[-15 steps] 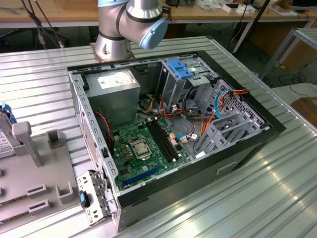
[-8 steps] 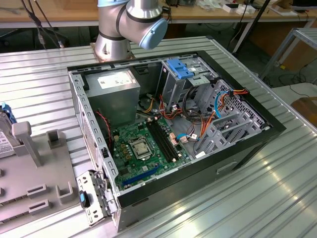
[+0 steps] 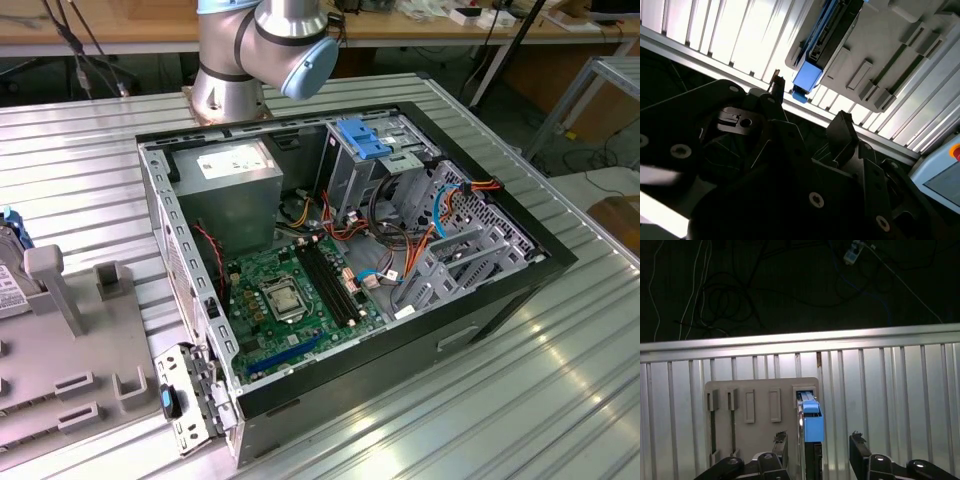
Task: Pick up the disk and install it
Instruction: 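Pick up the disk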
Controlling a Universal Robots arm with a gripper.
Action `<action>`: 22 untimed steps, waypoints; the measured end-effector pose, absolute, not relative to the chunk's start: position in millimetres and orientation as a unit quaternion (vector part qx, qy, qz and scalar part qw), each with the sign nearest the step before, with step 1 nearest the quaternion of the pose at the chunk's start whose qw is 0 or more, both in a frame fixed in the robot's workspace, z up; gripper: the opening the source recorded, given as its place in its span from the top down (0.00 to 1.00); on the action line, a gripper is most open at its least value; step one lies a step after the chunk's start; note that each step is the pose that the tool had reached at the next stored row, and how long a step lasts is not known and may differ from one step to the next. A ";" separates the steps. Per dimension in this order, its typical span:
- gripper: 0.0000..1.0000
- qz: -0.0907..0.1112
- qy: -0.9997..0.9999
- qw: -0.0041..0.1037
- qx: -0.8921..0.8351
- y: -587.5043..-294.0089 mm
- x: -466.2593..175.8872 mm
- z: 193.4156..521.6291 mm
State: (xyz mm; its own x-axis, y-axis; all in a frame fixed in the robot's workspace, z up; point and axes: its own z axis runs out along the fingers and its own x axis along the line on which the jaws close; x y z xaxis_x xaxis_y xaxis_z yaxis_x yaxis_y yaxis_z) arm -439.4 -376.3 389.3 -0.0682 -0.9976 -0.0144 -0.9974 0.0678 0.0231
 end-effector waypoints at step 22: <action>0.40 0.001 -0.731 -0.003 0.683 -381.2 -442.3 357.0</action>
State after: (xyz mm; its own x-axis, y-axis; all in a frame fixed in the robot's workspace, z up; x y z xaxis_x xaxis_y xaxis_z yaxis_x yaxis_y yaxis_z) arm -442.3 -381.2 357.0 -0.0676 -0.9977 -0.0036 -0.9977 0.0676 -0.0061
